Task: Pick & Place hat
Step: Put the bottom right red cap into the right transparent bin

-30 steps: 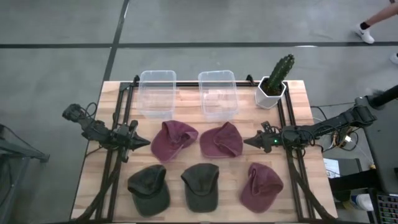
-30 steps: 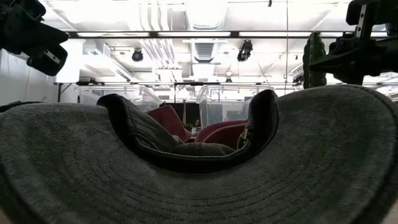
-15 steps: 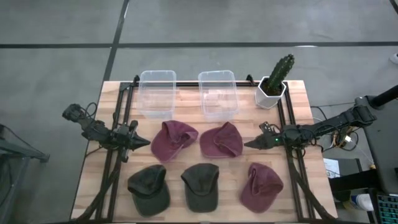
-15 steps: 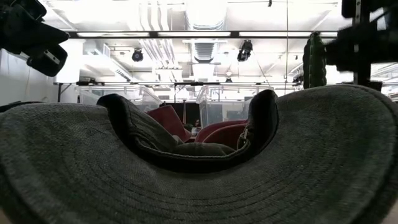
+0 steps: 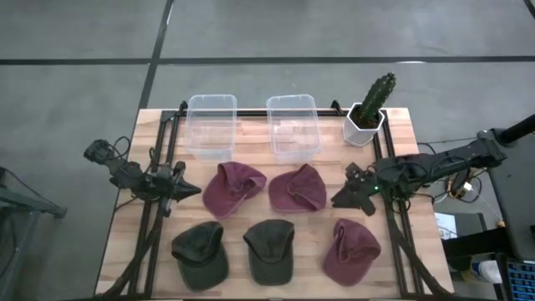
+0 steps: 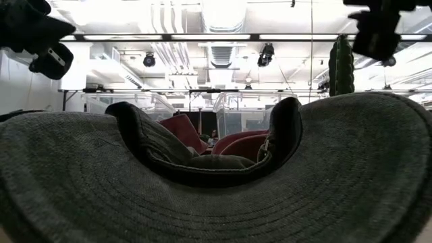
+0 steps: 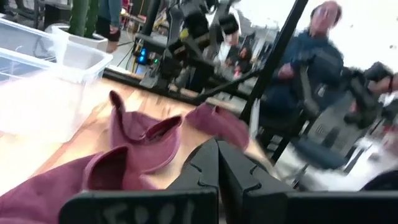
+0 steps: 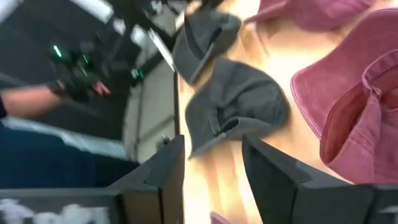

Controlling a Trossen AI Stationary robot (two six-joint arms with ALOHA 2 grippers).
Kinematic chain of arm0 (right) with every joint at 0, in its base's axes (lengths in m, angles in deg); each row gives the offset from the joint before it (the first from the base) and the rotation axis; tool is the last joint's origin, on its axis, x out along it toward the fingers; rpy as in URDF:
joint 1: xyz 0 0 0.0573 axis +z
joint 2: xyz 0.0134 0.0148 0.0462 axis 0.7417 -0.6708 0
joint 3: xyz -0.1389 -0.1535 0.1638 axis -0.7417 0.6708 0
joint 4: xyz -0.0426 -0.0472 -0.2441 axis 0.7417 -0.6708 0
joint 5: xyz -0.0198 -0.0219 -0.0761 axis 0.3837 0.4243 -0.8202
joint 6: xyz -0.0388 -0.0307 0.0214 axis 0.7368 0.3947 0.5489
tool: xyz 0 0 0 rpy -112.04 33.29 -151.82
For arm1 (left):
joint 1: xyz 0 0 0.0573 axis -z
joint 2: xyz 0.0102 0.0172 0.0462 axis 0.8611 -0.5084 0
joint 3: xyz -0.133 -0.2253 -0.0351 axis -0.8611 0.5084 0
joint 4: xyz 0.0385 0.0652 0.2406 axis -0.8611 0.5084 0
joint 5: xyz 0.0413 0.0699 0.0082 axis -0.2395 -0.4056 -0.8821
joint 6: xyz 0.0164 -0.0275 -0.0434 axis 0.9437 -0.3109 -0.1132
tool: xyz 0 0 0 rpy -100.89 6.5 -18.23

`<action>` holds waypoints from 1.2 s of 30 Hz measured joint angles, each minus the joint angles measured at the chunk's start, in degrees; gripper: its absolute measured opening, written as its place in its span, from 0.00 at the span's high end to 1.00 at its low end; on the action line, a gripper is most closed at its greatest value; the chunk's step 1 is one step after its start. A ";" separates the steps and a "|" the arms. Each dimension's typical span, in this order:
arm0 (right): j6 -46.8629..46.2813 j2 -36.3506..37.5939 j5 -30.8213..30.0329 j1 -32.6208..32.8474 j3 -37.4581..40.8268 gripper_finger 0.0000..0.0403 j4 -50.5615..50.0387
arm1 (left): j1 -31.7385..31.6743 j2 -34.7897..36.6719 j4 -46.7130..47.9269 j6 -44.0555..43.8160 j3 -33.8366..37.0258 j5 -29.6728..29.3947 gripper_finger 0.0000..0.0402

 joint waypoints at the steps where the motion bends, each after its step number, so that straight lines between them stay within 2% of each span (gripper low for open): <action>1: 1.64 -2.21 0.84 0.00 -1.94 0.60 -1.41 | -0.02 0.00 -1.24 -0.95 0.00 0.00 1.00; 8: 14.33 -19.88 7.83 0.02 -16.61 0.53 -12.24 | 0.00 0.00 -9.43 -3.73 0.00 0.00 1.00; 16: 27.03 -38.86 18.55 0.04 -31.65 0.56 -27.26 | 0.00 0.00 -15.15 -4.95 0.02 -0.37 1.00; 20: 34.91 -46.37 21.93 0.12 -37.31 0.57 -35.16 | -0.02 0.00 -18.18 -10.31 0.02 -2.49 1.00; 27: 47.89 -56.07 23.63 1.23 -43.72 0.57 -46.04 | -0.02 0.00 -19.31 -16.45 0.02 -4.68 1.00; 32: 51.00 -60.34 23.88 2.33 -44.38 0.58 -48.53 | -0.02 0.00 -19.28 -20.73 0.02 -4.79 1.00; 36: 51.88 -62.26 24.06 3.28 -44.15 0.59 -48.70 | -0.02 -0.35 -19.31 -20.98 0.02 -5.16 1.00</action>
